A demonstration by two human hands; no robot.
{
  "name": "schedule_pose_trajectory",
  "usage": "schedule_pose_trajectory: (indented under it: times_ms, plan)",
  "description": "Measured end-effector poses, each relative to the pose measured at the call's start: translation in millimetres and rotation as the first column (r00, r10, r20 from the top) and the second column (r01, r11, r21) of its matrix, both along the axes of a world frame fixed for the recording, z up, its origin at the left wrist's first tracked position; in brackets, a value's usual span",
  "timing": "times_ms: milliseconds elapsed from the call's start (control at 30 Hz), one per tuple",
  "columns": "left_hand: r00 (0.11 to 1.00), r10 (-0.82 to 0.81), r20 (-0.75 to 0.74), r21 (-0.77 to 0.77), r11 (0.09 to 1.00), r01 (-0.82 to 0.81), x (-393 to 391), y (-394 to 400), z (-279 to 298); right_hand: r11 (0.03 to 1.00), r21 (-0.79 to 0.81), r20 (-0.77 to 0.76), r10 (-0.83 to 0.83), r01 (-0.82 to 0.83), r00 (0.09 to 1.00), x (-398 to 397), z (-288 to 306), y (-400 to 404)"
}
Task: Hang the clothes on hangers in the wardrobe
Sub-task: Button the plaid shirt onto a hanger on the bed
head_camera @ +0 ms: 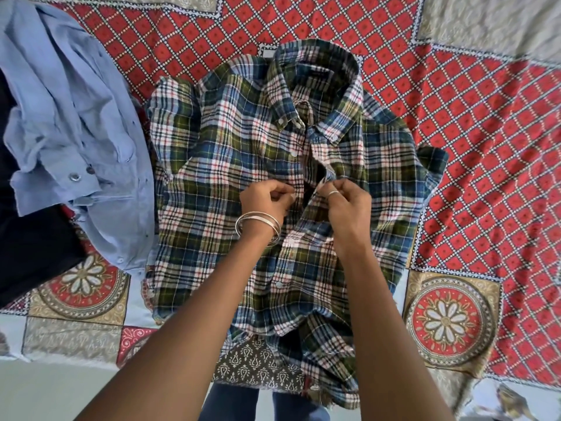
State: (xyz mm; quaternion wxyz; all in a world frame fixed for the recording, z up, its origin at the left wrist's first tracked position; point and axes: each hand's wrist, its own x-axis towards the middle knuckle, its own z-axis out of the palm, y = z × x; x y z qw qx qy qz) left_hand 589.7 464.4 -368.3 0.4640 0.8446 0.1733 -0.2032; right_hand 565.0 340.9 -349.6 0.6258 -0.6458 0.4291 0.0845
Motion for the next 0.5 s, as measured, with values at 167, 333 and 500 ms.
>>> schedule_pose_trajectory:
  times_ms: [167,333,500]
  plan:
    - [1.000,-0.012,-0.001,-0.097,0.995,0.012,1.0,-4.6,10.0,0.985,0.137,0.046,0.096,-0.102,0.994,-2.3,2.0,4.9]
    - [0.999,-0.003,-0.042,-0.117,0.993,-0.002,3.3,-4.3,9.6,0.979,0.111,0.058,0.164,-0.170,0.985,-3.5,-8.0,4.5]
    - [0.990,0.033,-0.136,-0.112,0.993,-0.048,3.5,-7.3,6.6,0.989,-0.013,0.018,0.145,-0.145,0.989,-7.1,-9.4,8.9]
